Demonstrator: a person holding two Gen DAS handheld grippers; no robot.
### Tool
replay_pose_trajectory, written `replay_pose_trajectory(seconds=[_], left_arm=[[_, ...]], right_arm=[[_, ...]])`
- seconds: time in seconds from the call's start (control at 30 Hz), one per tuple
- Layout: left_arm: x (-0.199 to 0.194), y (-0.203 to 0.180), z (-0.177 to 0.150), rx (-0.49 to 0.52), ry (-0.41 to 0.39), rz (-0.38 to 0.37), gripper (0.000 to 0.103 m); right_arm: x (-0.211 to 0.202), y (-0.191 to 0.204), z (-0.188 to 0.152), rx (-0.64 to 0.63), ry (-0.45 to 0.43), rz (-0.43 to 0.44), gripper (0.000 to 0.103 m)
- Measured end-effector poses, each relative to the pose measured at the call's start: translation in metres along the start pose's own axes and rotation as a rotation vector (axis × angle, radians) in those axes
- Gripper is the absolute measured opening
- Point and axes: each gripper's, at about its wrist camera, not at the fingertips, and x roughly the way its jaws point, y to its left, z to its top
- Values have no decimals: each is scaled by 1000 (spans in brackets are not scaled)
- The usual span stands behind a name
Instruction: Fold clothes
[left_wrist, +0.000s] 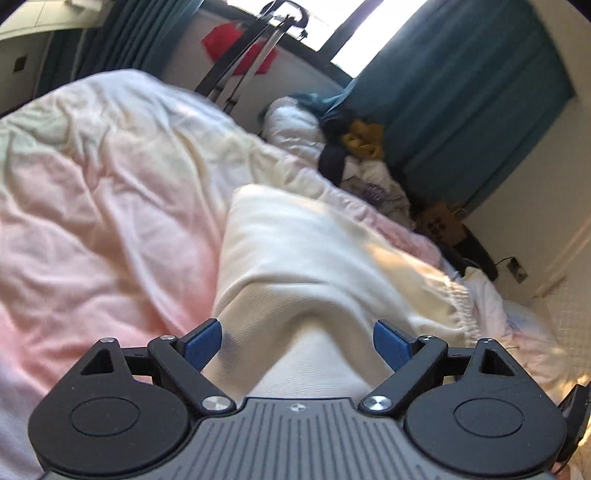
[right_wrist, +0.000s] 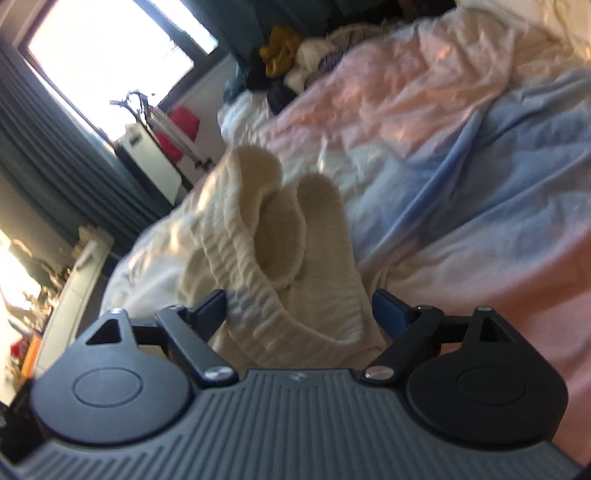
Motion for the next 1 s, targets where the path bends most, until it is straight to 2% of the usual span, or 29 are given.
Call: replay_pose_trajectory(seconds=[0.2,0.43,0.47,0.53,0.63,0.67,0.7,0.77,0.8,0.87,0.9,1.0], left_arm=[[27,7,-11,-70,55,-2,91],[33,18,-14,-152,62,-28,89],[33,18,-14,-152,63,-29,88],[34,15,-14,-127,68,-17,84],[36,10,-15,-91,71,17,69],[35,10,-15,-86,70,22,62],[34,10,-15,-89,69,21,59],[32,10,-14,-95,65,20,42],[30,9,-13,-99,59,19,39],[23,6,-11,-102,42,9,25],[17,3,-9,-102,29,0,23],[-1,-11,-1,-91,-17,-30,14]], right_arm=[[5,-14,3,142,37,153,91],[10,-28,6,283,75,311,91],[10,-27,6,282,78,312,91],[17,-26,4,261,104,223,90],[27,-21,2,202,129,138,90],[30,-18,1,178,136,117,87],[32,-15,1,156,141,96,79],[28,-12,2,148,134,67,64],[24,-10,2,143,126,73,57],[16,-5,3,132,110,85,48],[12,-3,3,126,102,91,42],[-6,3,7,134,62,142,35]])
